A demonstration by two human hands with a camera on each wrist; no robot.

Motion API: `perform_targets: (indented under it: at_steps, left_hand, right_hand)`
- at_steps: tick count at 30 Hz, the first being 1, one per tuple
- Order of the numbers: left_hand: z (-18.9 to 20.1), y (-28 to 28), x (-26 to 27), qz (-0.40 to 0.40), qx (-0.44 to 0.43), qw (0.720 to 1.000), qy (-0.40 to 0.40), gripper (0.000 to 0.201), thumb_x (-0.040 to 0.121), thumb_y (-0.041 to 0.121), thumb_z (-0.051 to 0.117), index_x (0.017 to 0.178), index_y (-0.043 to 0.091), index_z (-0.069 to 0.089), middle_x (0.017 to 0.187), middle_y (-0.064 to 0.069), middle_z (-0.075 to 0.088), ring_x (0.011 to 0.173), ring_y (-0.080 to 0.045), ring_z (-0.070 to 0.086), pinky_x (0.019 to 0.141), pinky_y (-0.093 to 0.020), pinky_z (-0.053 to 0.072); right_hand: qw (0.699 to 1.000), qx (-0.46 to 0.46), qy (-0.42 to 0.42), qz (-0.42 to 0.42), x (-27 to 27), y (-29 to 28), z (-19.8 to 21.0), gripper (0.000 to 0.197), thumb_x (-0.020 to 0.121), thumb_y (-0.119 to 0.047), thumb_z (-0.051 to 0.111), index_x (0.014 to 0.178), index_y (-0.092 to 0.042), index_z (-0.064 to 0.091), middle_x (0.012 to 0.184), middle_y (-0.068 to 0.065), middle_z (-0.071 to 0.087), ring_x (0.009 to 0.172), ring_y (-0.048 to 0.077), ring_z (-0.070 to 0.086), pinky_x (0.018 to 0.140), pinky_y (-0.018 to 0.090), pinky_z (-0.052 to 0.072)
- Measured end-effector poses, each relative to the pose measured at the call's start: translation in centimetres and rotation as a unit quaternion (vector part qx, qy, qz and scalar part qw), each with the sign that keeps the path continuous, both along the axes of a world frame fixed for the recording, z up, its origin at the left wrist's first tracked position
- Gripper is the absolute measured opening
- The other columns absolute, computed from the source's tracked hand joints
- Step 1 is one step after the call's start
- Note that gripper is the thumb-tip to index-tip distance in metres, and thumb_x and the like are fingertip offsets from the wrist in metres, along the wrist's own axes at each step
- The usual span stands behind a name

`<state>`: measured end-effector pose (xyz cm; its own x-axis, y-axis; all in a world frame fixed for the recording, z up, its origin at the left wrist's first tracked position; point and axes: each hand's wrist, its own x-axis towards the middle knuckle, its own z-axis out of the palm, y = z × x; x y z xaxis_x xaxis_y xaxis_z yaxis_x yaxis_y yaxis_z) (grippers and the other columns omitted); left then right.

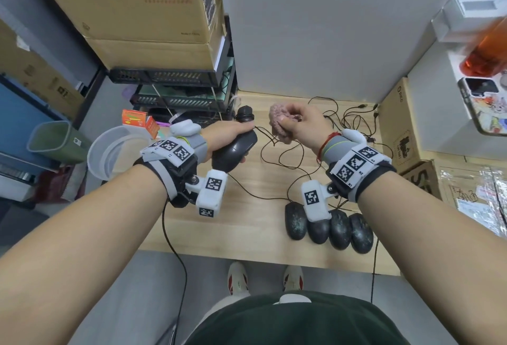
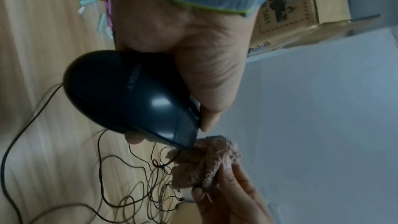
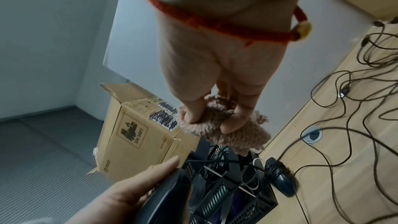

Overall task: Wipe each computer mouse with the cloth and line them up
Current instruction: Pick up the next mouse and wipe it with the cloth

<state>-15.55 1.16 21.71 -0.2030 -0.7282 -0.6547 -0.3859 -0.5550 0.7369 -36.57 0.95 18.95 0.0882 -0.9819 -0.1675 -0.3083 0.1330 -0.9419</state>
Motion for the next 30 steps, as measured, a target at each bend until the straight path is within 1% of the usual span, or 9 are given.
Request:
perform_targets:
  at_steps: [5,7,10,13,16,19,22,26,30]
  left_hand:
    - [0.2,0.2,-0.5,-0.065,-0.098,0.992,-0.038,0.018,0.092,0.021,0.065,0.077,0.012,0.070,0.078,-0.017,0.070,0.065,-0.036,0.070,0.061,-0.036,0.057]
    - [0.1,0.0,-0.5,-0.075,-0.141,0.986,-0.057,0.029,0.090,0.021,0.065,0.061,0.021,0.067,0.074,-0.011,0.070,0.068,-0.033,0.070,0.065,-0.036,0.056]
    - [0.0,-0.3,-0.6,-0.124,-0.197,0.966,-0.109,0.027,0.089,0.027,0.067,0.063,0.021,0.066,0.072,-0.002,0.065,0.069,-0.016,0.061,0.073,-0.031,0.047]
    - [0.0,-0.3,-0.5,-0.153,-0.219,0.954,-0.135,0.022,0.091,0.026,0.068,0.072,0.018,0.071,0.076,-0.005,0.068,0.071,-0.007,0.057,0.074,-0.026,0.045]
    - [0.2,-0.5,-0.2,-0.172,-0.232,0.946,-0.144,0.022,0.091,0.027,0.068,0.070,0.019,0.071,0.076,-0.004,0.068,0.070,-0.006,0.056,0.072,-0.023,0.044]
    - [0.4,-0.9,0.2,-0.196,-0.245,0.934,-0.169,0.025,0.090,0.026,0.068,0.066,0.020,0.066,0.070,0.005,0.062,0.067,-0.005,0.051,0.068,-0.023,0.040]
    - [0.0,-1.0,1.2,-0.211,-0.255,0.918,-0.220,0.018,0.089,0.024,0.067,0.072,0.017,0.069,0.073,0.007,0.064,0.069,-0.007,0.052,0.066,-0.021,0.041]
    - [-0.9,-1.0,2.5,-0.208,-0.253,0.905,-0.272,0.015,0.089,0.024,0.065,0.076,0.018,0.068,0.070,0.011,0.061,0.066,-0.009,0.050,0.062,-0.023,0.039]
    - [-1.8,-1.3,4.1,-0.202,-0.230,0.900,-0.310,0.016,0.090,0.028,0.062,0.079,0.018,0.068,0.077,0.004,0.067,0.069,-0.016,0.054,0.064,-0.027,0.040]
  right_hand:
    - [0.994,0.021,0.025,0.104,0.8,1.2,1.1,0.018,0.095,-0.005,0.063,0.113,-0.006,0.063,0.081,0.008,0.066,0.058,0.007,0.063,0.059,0.027,0.054]
    - [0.988,0.042,0.009,0.147,1.4,1.8,1.2,0.018,0.093,-0.003,0.065,0.111,-0.004,0.062,0.081,0.013,0.063,0.060,0.014,0.061,0.055,0.026,0.052]
    - [0.984,0.057,0.008,0.170,1.8,1.8,0.9,0.017,0.092,-0.003,0.067,0.108,0.002,0.061,0.082,0.017,0.066,0.070,0.026,0.061,0.063,0.037,0.051]
    - [0.974,0.026,0.082,0.210,1.7,1.6,0.9,0.004,0.092,-0.007,0.068,0.094,-0.007,0.064,0.066,-0.001,0.072,0.057,0.021,0.063,0.055,0.030,0.050]
    - [0.953,-0.040,0.202,0.222,1.4,1.3,1.2,0.022,0.089,-0.005,0.065,0.073,-0.021,0.060,0.056,-0.008,0.063,0.049,0.006,0.056,0.051,0.019,0.042]
    - [0.929,-0.063,0.301,0.206,0.8,1.0,0.8,0.016,0.087,-0.011,0.064,0.074,-0.020,0.060,0.063,-0.006,0.060,0.058,0.012,0.056,0.057,0.028,0.044]
    - [0.925,-0.047,0.334,0.176,-0.5,0.5,0.3,0.023,0.086,-0.010,0.061,0.069,-0.025,0.057,0.063,-0.009,0.062,0.059,0.008,0.058,0.058,0.024,0.042]
    - [0.919,-0.034,0.366,0.141,-2.8,0.1,0.5,0.011,0.085,-0.014,0.058,0.077,-0.017,0.065,0.076,0.003,0.069,0.072,0.027,0.064,0.068,0.035,0.054]
    - [0.926,-0.013,0.369,0.074,-5.7,-0.5,0.4,0.021,0.088,-0.018,0.058,0.068,-0.021,0.059,0.066,-0.005,0.066,0.069,0.025,0.065,0.058,0.026,0.045]
